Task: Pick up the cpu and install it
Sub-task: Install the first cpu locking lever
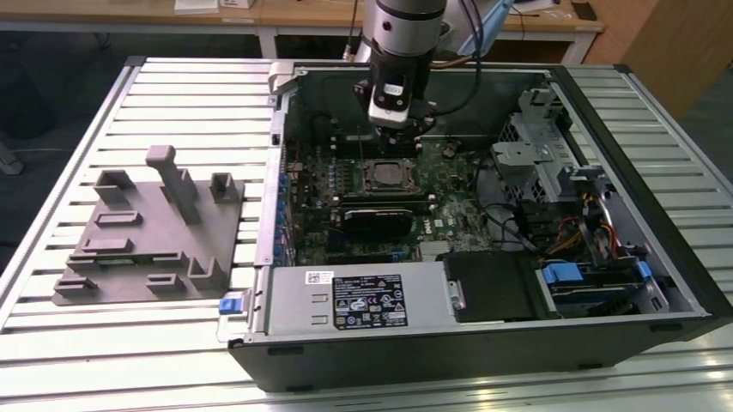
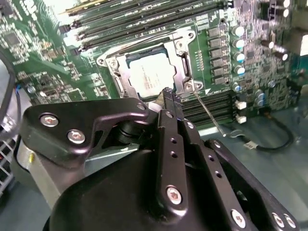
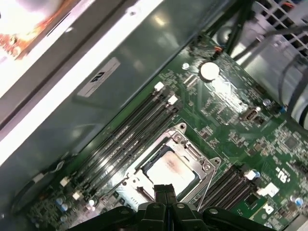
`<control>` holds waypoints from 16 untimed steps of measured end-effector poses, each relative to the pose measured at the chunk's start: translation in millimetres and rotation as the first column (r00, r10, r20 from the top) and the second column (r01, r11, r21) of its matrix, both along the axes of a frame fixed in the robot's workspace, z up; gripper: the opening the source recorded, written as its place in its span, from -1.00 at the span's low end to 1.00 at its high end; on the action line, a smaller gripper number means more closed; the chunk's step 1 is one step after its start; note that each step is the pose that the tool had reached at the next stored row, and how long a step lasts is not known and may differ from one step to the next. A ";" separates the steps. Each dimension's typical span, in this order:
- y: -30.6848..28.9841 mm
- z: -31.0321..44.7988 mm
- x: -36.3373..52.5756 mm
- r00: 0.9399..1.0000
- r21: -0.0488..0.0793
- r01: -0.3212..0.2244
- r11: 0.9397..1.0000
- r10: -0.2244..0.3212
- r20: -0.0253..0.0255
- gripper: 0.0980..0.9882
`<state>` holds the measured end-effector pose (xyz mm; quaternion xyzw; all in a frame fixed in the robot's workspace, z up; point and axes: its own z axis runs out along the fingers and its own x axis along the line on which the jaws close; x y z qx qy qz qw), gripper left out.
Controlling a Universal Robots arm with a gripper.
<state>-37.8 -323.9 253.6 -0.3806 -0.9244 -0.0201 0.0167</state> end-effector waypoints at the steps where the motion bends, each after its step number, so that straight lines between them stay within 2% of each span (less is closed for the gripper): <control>1: 0.0 0.0 0.0 1.000 0.000 -0.018 1.000 0.018 0.000 -0.98; 5: 0.0 0.0 0.0 0.996 0.000 -0.090 0.996 0.090 0.000 -0.98; 8: 0.0 -0.1 0.0 0.989 0.000 -0.145 0.989 0.145 0.000 -0.98; 16: 0.0 -0.1 0.0 0.962 0.000 -0.274 0.962 0.274 0.000 -0.98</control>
